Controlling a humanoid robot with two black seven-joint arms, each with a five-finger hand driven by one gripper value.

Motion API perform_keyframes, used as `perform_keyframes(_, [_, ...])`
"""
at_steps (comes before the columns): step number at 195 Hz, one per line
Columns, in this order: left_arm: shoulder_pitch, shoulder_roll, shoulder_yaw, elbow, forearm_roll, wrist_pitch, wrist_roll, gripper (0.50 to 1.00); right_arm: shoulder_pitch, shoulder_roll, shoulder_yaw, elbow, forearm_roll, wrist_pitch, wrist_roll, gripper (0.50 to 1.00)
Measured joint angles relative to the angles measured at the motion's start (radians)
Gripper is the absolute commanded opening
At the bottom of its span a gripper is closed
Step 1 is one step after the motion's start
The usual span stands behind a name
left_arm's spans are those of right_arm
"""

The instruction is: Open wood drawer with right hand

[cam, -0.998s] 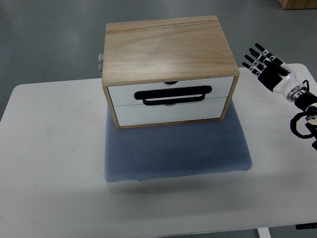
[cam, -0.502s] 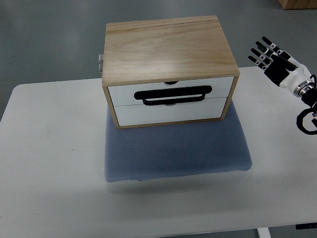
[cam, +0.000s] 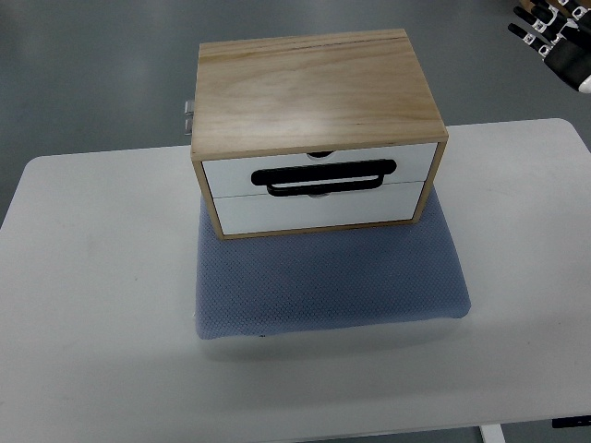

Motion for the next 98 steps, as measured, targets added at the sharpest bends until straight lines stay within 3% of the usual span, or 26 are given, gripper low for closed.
perform_keyframes(98, [0.000,0.000,0.002,-0.001,0.000,-0.001,0.000,1.000,0.174,-0.073,-0.001,0.339,-0.423,0.000,-0.008,0.944])
